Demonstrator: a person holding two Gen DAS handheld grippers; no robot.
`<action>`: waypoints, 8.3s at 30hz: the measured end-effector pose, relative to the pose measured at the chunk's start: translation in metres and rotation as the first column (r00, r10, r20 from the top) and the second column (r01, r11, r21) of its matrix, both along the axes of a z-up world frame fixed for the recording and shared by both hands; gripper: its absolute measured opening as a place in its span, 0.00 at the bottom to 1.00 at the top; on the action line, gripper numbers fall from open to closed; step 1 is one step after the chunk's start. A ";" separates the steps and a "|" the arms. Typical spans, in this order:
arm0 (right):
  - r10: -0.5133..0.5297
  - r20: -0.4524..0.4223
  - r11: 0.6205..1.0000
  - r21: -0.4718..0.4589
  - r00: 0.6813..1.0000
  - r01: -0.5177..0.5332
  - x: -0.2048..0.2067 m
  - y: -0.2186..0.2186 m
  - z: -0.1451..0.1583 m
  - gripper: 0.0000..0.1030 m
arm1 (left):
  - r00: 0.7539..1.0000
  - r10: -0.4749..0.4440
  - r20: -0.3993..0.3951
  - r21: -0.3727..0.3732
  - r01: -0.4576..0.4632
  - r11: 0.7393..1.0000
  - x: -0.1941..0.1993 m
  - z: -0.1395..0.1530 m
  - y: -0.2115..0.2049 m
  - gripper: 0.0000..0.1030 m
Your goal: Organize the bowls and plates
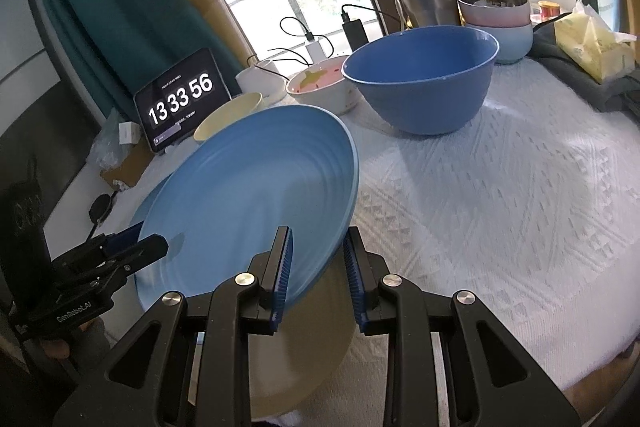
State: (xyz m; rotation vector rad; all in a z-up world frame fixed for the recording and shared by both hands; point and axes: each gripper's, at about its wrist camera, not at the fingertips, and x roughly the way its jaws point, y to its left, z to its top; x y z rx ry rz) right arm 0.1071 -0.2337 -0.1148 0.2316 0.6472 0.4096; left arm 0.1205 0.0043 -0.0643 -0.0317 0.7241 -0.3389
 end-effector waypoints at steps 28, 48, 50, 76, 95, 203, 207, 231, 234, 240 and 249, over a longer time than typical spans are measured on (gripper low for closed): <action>0.038 -0.033 0.996 -0.085 0.999 -0.041 -0.026 0.001 -0.016 0.28 | 0.998 -0.029 -0.061 0.046 0.032 0.998 -0.027 -0.021 -0.003 0.44; 0.074 -0.056 0.990 -0.117 0.996 -0.080 -0.026 0.003 -0.016 0.29 | 0.997 -0.052 -0.063 0.086 0.057 0.995 -0.033 -0.025 0.001 0.45; 0.070 -0.058 0.989 -0.124 0.996 -0.077 -0.025 0.002 -0.016 0.29 | 0.997 -0.044 -0.061 0.093 0.050 0.994 -0.033 -0.025 0.002 0.45; 0.016 -0.067 0.989 -0.145 0.998 -0.026 -0.012 0.007 -0.033 0.27 | 0.995 -0.010 -0.099 0.121 0.022 0.992 -0.019 -0.044 -0.008 0.45; -0.106 -0.036 0.984 -0.151 0.994 0.099 0.030 -0.008 -0.026 0.27 | 0.994 -0.003 -0.109 0.095 0.014 0.995 0.030 -0.047 -0.031 0.46; 0.183 -0.012 0.924 -0.339 0.983 -0.176 0.043 0.215 -0.021 0.37 | 0.909 0.412 -0.066 0.036 -0.410 0.911 0.012 -0.047 0.145 0.47; 0.188 0.008 0.922 -0.346 0.982 -0.174 0.039 0.214 -0.019 0.37 | 0.912 0.409 -0.041 0.046 -0.407 0.912 0.009 -0.044 0.143 0.47; 0.198 0.057 0.933 -0.318 0.979 -0.170 0.023 0.194 -0.001 0.37 | 0.921 0.390 0.001 0.024 -0.390 0.920 -0.001 -0.025 0.130 0.47; 0.194 0.064 0.936 -0.312 0.979 -0.165 0.020 0.190 0.002 0.37 | 0.923 0.384 0.005 0.025 -0.384 0.923 -0.002 -0.023 0.126 0.47; 0.183 0.068 0.943 -0.294 0.981 -0.156 0.018 0.179 0.006 0.37 | 0.929 0.369 0.006 0.032 -0.369 0.929 -0.002 -0.020 0.116 0.47; 0.172 0.075 0.950 -0.278 0.982 -0.145 0.013 0.164 0.008 0.37 | 0.937 0.350 0.014 0.044 -0.351 0.936 -0.005 -0.013 0.103 0.47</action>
